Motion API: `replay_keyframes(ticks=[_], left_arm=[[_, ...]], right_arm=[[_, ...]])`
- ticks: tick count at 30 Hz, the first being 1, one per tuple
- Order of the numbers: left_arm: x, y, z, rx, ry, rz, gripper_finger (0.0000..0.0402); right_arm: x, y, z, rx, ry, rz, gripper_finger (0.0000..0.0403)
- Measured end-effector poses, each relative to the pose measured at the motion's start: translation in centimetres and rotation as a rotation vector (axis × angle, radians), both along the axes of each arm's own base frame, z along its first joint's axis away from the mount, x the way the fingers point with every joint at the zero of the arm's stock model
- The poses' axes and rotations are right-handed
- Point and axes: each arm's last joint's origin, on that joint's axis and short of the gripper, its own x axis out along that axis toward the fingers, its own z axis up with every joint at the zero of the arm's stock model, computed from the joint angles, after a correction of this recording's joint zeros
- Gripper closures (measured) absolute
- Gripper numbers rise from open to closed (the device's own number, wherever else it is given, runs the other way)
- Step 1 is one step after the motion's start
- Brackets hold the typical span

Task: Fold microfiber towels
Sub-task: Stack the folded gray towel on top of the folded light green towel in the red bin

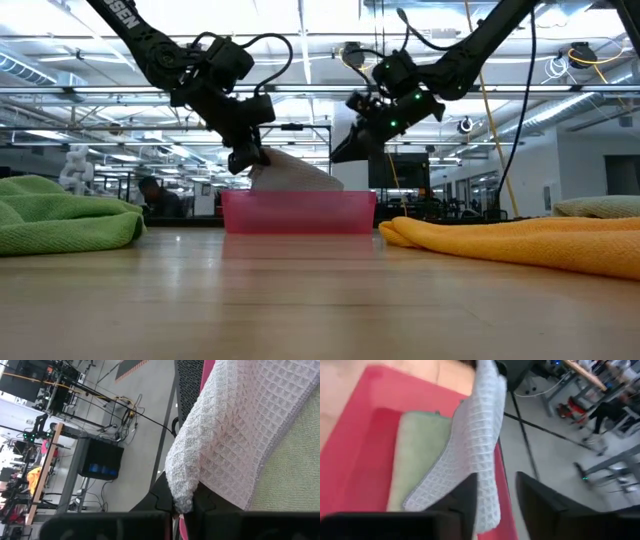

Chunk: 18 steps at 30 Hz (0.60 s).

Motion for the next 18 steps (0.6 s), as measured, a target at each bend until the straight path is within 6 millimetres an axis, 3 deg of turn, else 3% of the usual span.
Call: replay_keyframes(ticks=[4,7,12,18], left_arm=[[0.0,0.0,0.0,0.001,0.000,0.000,0.0383],[0.0,0.0,0.0,0.001,0.000,0.000,0.0387],[0.0,0.0,0.0,-0.002,-0.005,0.001,0.0387],[0.0,0.0,0.0,-0.001,-0.005,0.001,0.0388]], right_arm=[[-0.7,-1.3,-0.1,0.108,-0.038,0.024,0.0204],[-0.1,-2.6,-0.2,0.195,-0.046,0.041,0.0183],[1.3,-3.8,-1.2,0.288,0.057,0.068,0.0187],[2.1,-4.5,-2.8,0.278,0.129,0.061,0.0218]])
